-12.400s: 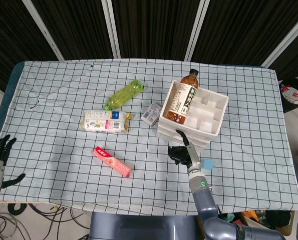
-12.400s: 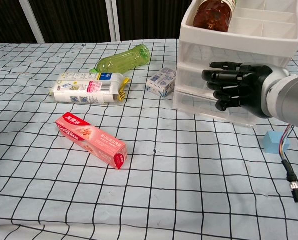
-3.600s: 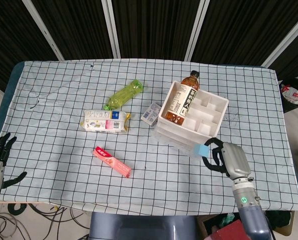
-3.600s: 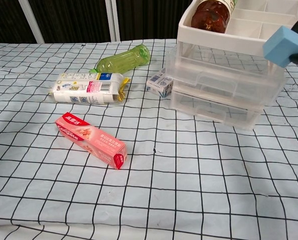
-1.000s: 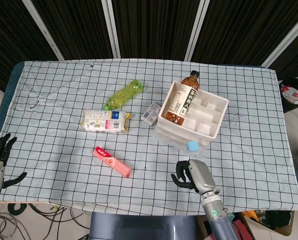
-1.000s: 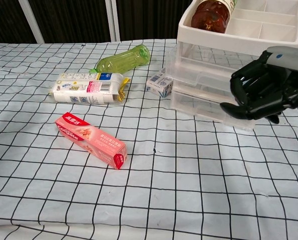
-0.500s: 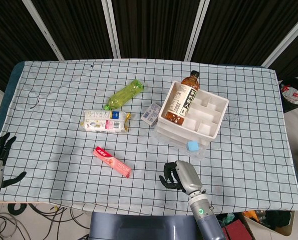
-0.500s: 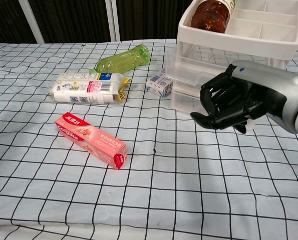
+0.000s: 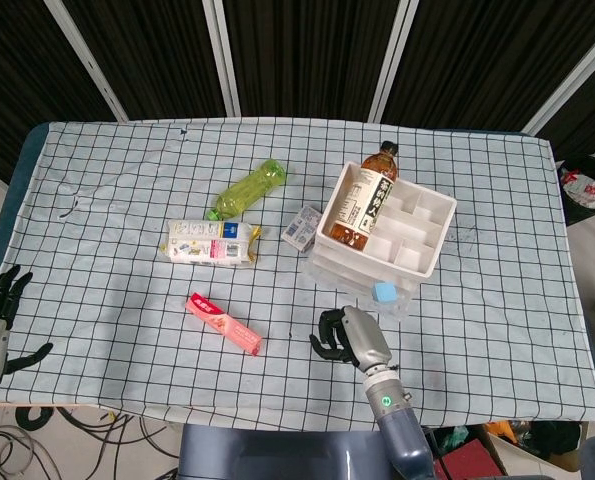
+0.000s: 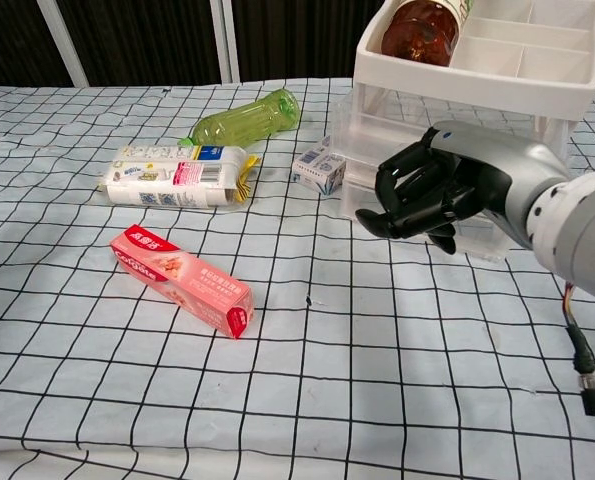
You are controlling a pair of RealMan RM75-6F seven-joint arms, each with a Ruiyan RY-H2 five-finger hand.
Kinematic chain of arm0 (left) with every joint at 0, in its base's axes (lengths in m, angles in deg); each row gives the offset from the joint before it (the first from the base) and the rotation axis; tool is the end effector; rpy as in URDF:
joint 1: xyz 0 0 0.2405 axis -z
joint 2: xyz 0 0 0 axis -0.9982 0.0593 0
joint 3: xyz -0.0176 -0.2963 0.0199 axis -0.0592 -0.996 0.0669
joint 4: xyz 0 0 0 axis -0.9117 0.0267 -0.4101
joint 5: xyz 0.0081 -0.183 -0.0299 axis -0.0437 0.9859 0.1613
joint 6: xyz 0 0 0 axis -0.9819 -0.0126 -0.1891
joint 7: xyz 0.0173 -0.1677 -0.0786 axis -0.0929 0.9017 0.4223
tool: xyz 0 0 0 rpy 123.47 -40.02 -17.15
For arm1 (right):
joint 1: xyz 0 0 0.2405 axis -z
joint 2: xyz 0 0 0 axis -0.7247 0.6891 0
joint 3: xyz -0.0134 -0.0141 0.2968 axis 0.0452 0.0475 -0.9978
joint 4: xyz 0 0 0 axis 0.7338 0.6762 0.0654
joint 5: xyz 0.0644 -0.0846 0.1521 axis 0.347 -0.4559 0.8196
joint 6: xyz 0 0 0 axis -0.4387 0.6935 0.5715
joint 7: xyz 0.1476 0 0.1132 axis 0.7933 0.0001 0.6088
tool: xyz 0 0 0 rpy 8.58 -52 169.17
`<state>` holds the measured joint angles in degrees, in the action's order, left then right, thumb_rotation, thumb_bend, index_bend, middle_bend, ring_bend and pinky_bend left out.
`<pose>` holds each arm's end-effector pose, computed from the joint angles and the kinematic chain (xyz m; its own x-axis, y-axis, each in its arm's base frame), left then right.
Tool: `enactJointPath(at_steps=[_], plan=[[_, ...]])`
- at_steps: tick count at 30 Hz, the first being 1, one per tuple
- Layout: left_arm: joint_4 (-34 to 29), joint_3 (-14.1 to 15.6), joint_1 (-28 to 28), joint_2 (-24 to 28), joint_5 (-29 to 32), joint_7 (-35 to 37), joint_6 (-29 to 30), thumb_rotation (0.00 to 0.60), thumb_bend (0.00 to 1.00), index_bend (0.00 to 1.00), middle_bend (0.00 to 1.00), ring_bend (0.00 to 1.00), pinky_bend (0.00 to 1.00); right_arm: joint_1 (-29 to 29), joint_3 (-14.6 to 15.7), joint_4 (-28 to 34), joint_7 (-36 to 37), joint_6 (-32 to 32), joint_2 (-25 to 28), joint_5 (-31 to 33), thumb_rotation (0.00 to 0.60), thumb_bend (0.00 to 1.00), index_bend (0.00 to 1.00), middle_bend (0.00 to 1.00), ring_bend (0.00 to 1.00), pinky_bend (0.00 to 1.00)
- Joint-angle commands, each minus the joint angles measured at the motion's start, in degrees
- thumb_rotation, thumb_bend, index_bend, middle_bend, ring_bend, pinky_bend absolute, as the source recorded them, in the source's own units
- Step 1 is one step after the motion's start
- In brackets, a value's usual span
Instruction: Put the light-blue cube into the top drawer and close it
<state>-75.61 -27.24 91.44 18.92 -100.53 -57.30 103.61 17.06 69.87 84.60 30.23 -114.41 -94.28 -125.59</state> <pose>-0.3365 0.2246 0.1900 0.3898 -0.0425 0.9199 0.9200 -0.0258 -0.3910 -0.1284 -0.3006 -0.0154 -0.3130 -0.3865 0.8675 -0.9485 0.0806 -0.3063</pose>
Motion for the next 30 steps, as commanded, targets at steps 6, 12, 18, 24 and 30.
enactJointPath(at_steps=[6, 12, 18, 24, 30], plan=[[-0.2, -0.1, 0.0, 0.1, 0.3, 0.0, -0.1, 0.6, 0.02, 0.0, 0.0, 0.0, 0.0, -2.4, -3.9, -3.9, -0.6, 0.1, -1.9, 4.3, 0.6, 0.34, 0.76, 0.81, 0.87, 0.78], [-0.2, -0.1, 0.0, 0.1, 0.4, 0.1, -0.2, 0.6, 0.02, 0.0, 0.0, 0.0, 0.0, -3.5, -7.2, -6.2, -0.4, -0.6, -2.1, 7.6, 0.6, 0.34, 0.76, 0.81, 0.87, 0.78], [-0.3, -0.1, 0.0, 0.1, 0.4, 0.0, -0.3, 0.6, 0.02, 0.0, 0.0, 0.0, 0.0, -3.8, -9.3, -7.6, 0.4, -0.8, -1.7, 10.1, 0.6, 0.35, 0.76, 0.81, 0.87, 0.78], [-0.4, 0.0, 0.0, 0.1, 0.4, -0.1, -0.2, 0.6, 0.02, 0.0, 0.0, 0.0, 0.0, -4.4, -10.6, -9.0, 0.8, -0.6, -1.3, 12.2, 0.6, 0.35, 0.76, 0.81, 0.87, 0.78], [-0.4, -0.1, 0.0, 0.2, 0.5, 0.0, -0.2, 0.6, 0.02, 0.0, 0.0, 0.0, 0.0, -5.1, -12.0, -11.2, 1.1, -0.3, -0.9, 14.7, 0.6, 0.35, 0.76, 0.81, 0.87, 0.78]])
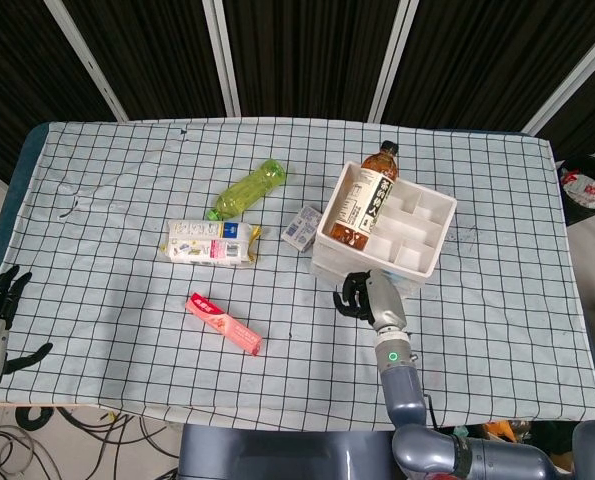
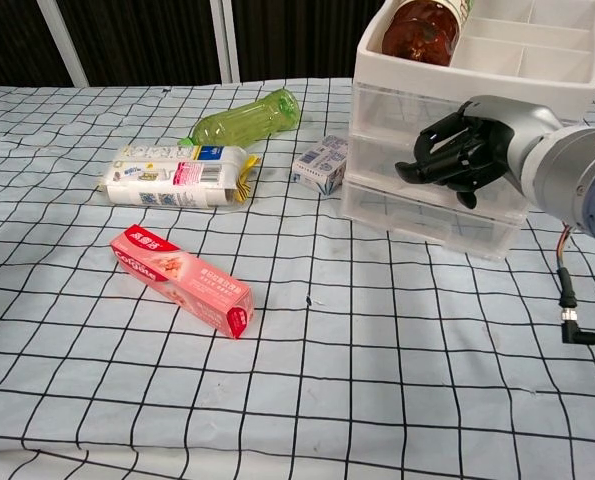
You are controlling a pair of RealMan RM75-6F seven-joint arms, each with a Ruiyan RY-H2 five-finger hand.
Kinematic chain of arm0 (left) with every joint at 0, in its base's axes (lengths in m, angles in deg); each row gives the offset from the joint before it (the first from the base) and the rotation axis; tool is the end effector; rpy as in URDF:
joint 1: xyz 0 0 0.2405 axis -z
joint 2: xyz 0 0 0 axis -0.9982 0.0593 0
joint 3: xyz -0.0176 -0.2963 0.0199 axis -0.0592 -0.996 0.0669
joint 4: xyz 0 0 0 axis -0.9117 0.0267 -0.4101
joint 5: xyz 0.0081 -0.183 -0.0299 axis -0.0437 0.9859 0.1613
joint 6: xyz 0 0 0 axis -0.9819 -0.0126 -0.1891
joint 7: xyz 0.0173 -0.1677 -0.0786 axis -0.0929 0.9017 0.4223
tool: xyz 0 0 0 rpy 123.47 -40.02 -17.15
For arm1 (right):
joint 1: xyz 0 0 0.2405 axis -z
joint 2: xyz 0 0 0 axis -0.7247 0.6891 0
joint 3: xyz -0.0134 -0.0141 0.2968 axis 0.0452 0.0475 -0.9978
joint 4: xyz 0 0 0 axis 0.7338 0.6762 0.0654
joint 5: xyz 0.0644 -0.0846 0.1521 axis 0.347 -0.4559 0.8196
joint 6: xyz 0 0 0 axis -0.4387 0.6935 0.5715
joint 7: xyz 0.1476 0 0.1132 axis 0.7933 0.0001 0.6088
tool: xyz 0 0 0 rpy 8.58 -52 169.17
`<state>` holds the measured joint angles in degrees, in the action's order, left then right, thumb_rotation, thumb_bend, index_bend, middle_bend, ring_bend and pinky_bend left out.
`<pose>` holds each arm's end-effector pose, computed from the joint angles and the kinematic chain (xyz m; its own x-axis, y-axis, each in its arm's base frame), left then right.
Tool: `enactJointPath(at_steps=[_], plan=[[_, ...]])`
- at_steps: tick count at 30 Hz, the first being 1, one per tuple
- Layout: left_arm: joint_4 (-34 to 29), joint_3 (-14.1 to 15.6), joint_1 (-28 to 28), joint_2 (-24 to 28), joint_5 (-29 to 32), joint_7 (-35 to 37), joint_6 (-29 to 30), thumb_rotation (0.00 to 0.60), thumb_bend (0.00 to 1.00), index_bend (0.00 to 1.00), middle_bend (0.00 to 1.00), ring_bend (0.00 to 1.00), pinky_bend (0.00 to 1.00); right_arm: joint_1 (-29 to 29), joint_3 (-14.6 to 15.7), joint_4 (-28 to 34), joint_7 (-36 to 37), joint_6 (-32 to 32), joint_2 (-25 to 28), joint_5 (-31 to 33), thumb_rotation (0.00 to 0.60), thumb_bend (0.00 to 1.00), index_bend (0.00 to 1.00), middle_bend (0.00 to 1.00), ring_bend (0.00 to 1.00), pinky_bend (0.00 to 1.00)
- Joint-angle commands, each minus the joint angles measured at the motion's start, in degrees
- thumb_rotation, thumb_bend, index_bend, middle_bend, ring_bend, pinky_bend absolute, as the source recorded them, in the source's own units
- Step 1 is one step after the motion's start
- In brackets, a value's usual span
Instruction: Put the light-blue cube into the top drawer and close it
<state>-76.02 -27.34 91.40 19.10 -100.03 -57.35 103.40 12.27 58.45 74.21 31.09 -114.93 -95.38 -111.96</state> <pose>-0.3372 0.2246 0.1908 0.3865 -0.0399 0.9214 0.9217 -0.0170 -0.3874 -0.1560 -0.3607 -0.0073 -0.3662 -0.2324 0.9011 -0.9182 0.2477 -0.3093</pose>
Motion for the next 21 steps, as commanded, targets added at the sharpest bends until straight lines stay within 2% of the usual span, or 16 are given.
enactJointPath(at_steps=[1, 21], plan=[[0.0, 0.0, 0.0, 0.0, 0.0, 0.1, 0.0, 0.6, 0.02, 0.0, 0.0, 0.0, 0.0, -0.4, -0.7, -1.1, 0.3, 0.4, 0.4, 1.3, 0.6, 0.35, 0.76, 0.81, 0.87, 0.78], [-0.2, -0.2, 0.0, 0.1, 0.3, 0.1, -0.1, 0.6, 0.02, 0.0, 0.0, 0.0, 0.0, -3.3, -3.0, -5.6, 1.9, 1.7, 0.7, 6.2, 0.6, 0.35, 0.76, 0.81, 0.87, 0.78]])
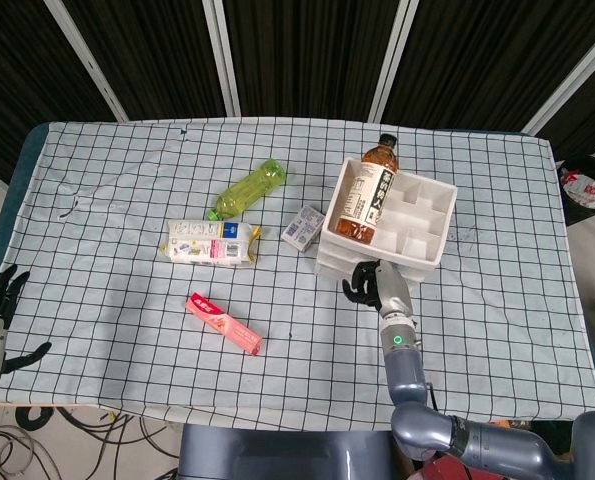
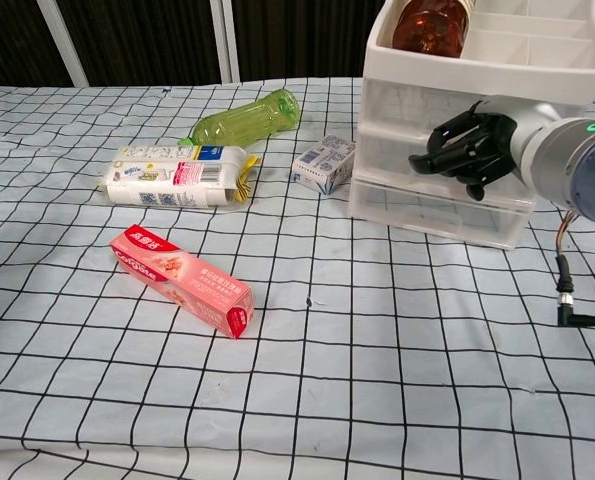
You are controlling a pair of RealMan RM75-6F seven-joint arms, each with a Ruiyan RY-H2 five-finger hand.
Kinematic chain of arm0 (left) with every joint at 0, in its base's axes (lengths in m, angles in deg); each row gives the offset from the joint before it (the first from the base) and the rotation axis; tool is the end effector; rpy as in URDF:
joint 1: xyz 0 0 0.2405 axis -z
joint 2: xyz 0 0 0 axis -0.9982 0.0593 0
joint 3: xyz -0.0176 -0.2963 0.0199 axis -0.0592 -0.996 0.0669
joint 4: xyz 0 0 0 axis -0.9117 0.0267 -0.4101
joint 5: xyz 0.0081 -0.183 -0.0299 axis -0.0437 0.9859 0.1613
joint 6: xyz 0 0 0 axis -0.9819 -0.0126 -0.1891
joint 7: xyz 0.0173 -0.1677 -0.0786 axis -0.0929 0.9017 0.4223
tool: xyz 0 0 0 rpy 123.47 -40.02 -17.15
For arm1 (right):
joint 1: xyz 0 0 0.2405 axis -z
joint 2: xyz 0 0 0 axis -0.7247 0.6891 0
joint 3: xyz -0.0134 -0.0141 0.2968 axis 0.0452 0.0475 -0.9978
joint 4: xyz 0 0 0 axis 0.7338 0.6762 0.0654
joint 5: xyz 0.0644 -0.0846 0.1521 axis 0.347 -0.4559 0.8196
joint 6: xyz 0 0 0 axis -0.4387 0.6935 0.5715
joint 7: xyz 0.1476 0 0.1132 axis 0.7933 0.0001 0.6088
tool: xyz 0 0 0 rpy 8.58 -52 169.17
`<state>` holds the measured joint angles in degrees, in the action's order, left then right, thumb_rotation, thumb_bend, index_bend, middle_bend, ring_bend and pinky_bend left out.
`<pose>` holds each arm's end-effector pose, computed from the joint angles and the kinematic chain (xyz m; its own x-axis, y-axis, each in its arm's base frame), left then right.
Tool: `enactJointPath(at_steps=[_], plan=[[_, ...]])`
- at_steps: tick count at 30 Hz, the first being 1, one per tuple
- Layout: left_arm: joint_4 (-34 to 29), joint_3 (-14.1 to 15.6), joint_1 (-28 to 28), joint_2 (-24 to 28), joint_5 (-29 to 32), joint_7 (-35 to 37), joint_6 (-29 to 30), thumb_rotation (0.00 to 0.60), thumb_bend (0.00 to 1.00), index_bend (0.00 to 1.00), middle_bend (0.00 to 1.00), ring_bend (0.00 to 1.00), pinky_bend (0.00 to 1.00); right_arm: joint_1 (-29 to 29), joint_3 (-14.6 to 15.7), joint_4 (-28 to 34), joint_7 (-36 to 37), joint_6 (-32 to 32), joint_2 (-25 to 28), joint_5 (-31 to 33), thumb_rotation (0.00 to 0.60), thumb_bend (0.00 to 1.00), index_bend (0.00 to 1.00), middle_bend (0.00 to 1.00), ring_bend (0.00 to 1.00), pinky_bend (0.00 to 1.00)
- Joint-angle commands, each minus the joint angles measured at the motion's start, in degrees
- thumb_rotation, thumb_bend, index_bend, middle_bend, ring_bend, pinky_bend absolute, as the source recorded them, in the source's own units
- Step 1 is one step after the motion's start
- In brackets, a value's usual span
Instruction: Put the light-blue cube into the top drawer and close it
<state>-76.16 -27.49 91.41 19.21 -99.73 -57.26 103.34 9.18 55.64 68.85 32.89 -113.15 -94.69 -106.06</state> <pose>-0.3376 0.2251 0.1920 0.3842 -0.0415 0.9223 0.9229 -0.0122 -0.3850 -0.1668 -0.3848 -0.0055 -0.3840 -0.1971 0.9020 -0.8977 0.3082 -0.3148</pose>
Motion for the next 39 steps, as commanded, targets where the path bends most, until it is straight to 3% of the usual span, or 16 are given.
enactJointPath(at_steps=[1, 10, 17, 22, 25, 28, 31, 34, 36, 39], plan=[[0.0, 0.0, 0.0, 0.0, 0.0, 0.0, 0.0, 0.6, 0.02, 0.0, 0.0, 0.0, 0.0, -0.3, -0.3, -0.2, 0.1, -0.2, 0.0, 0.4, 0.6, 0.35, 0.76, 0.81, 0.87, 0.78], [-0.2, 0.2, 0.0, 0.0, -0.1, -0.1, -0.2, 0.6, 0.02, 0.0, 0.0, 0.0, 0.0, 1.9, 3.2, 4.1, 1.3, -0.5, 2.0, -1.0, 0.6, 0.35, 0.76, 0.81, 0.87, 0.79], [-0.4, 0.4, -0.1, 0.1, -0.3, -0.3, -0.1, 0.6, 0.02, 0.0, 0.0, 0.0, 0.0, 5.9, 9.0, 10.2, 3.2, -0.4, 6.4, -7.1, 0.6, 0.35, 0.76, 0.8, 0.86, 0.79], [-0.6, 0.5, -0.2, 0.2, -0.4, -0.5, -0.1, 0.6, 0.02, 0.0, 0.0, 0.0, 0.0, 9.6, 15.2, 14.8, 3.5, -0.2, 13.0, -14.8, 0.6, 0.35, 0.76, 0.8, 0.85, 0.78], [-0.6, 0.6, -0.3, 0.3, -0.6, -0.6, 0.1, 0.6, 0.02, 0.0, 0.0, 0.0, 0.0, 12.4, 20.0, 17.2, 2.8, 0.4, 19.6, -19.5, 0.6, 0.35, 0.76, 0.79, 0.84, 0.77], [-0.8, 0.8, -0.3, 0.4, -0.6, -0.6, 0.0, 0.6, 0.02, 0.0, 0.0, 0.0, 0.0, 15.8, 24.7, 16.8, 4.3, -0.2, 26.3, -28.2, 0.6, 0.35, 0.75, 0.76, 0.81, 0.74], [-0.8, 1.0, -0.3, 0.4, -1.0, -1.0, -0.2, 0.6, 0.02, 0.0, 0.0, 0.0, 0.0, 19.5, 28.7, 12.0, 6.4, -4.1, 30.8, -41.1, 0.6, 0.35, 0.66, 0.63, 0.69, 0.61], [-0.8, 1.0, -0.2, 0.3, -1.1, -1.4, -0.2, 0.6, 0.02, 0.0, 0.0, 0.0, 0.0, 22.5, 31.8, 5.9, 9.3, -8.3, 33.4, -50.9, 0.6, 0.34, 0.5, 0.43, 0.5, 0.43], [-0.8, 1.0, -0.2, 0.3, -0.9, -1.8, -0.3, 0.6, 0.02, 0.0, 0.0, 0.0, 0.0, 24.1, 33.3, 2.8, 9.0, -10.5, 35.5, -54.1, 0.6, 0.3, 0.29, 0.25, 0.3, 0.3], [-0.9, 1.0, -0.2, 0.3, -0.6, -2.4, -0.6, 0.6, 0.02, 0.0, 0.0, 0.0, 0.0, 25.8, 34.4, -0.8, 8.4, -12.6, 37.6, -56.7, 0.6, 0.21, 0.02, 0.04, 0.05, 0.2]])
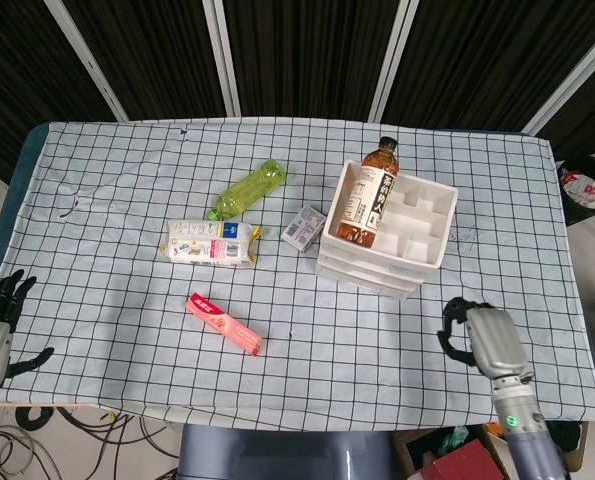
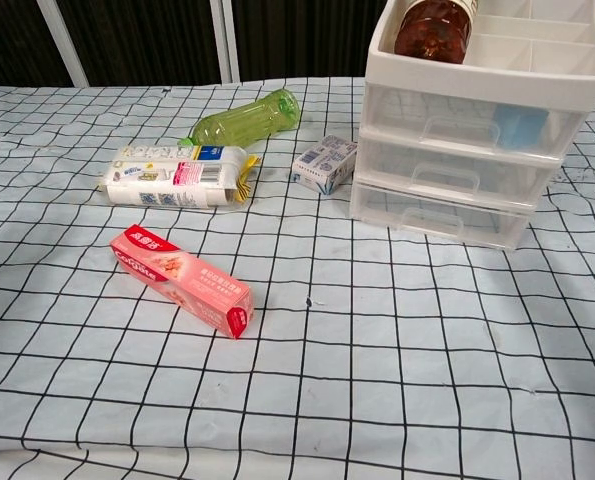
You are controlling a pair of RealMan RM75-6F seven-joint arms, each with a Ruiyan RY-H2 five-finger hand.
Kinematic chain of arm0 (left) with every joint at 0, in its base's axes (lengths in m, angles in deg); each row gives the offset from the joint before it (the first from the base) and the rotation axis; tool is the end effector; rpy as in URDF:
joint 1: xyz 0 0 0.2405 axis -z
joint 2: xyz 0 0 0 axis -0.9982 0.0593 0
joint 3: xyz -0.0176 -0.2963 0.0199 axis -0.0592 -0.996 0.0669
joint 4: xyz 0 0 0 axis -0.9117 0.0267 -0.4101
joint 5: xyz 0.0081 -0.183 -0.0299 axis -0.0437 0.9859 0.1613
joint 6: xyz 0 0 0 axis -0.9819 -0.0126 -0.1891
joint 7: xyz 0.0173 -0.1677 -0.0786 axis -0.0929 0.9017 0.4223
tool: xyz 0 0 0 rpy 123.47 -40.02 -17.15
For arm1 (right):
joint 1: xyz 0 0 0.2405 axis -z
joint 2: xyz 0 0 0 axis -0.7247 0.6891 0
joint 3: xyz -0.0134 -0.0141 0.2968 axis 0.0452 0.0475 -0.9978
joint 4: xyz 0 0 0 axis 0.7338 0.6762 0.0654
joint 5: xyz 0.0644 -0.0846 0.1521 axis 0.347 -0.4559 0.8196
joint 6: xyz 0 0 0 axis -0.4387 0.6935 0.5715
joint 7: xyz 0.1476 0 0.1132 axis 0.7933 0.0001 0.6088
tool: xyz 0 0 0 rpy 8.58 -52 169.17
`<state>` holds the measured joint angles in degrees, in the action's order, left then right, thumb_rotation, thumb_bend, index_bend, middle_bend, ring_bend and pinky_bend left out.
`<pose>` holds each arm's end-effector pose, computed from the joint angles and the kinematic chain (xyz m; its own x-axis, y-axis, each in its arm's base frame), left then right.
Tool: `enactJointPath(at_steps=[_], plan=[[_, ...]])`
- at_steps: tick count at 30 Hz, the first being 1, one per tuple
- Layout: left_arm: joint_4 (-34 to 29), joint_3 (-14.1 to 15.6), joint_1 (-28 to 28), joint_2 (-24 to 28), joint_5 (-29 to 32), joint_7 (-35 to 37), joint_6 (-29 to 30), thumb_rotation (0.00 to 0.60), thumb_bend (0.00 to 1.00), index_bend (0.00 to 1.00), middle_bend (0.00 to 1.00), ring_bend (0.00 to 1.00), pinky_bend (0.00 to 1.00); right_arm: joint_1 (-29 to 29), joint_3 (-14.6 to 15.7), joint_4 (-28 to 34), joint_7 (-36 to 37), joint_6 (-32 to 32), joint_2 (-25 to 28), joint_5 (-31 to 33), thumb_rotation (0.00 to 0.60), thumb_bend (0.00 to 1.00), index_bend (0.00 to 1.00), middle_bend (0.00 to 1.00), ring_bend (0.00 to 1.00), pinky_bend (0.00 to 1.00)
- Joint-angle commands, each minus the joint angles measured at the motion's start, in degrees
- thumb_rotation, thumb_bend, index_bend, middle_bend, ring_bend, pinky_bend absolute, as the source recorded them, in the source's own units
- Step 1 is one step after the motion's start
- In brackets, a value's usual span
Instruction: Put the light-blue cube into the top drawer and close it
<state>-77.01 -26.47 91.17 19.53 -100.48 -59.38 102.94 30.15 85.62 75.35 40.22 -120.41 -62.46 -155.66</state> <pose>-0.3360 0.2203 0.1874 0.4120 -0.0154 0.9111 0.9108 -0.0216 -0.4123 -0.2655 -0.2660 0.1514 0.2837 -0.1121 0.9523 -0.9581 -0.0741 0.2767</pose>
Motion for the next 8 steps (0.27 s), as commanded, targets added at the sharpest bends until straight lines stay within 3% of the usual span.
enactJointPath(at_steps=[1, 8], plan=[[-0.1, 0.0, 0.0, 0.0, 0.2, -0.4, -0.2, 0.6, 0.02, 0.0, 0.0, 0.0, 0.0, 5.6, 4.4, -9.1, -0.3, -6.8, 5.9, -7.6, 0.6, 0.19, 0.0, 0.02, 0.02, 0.19], [-0.1, 0.0, 0.0, 0.0, 0.1, -1.0, 0.1, 0.6, 0.02, 0.0, 0.0, 0.0, 0.0, 8.5, 2.6, -16.2, 0.2, -11.8, 3.8, -9.1, 0.6, 0.13, 0.0, 0.0, 0.0, 0.18]])
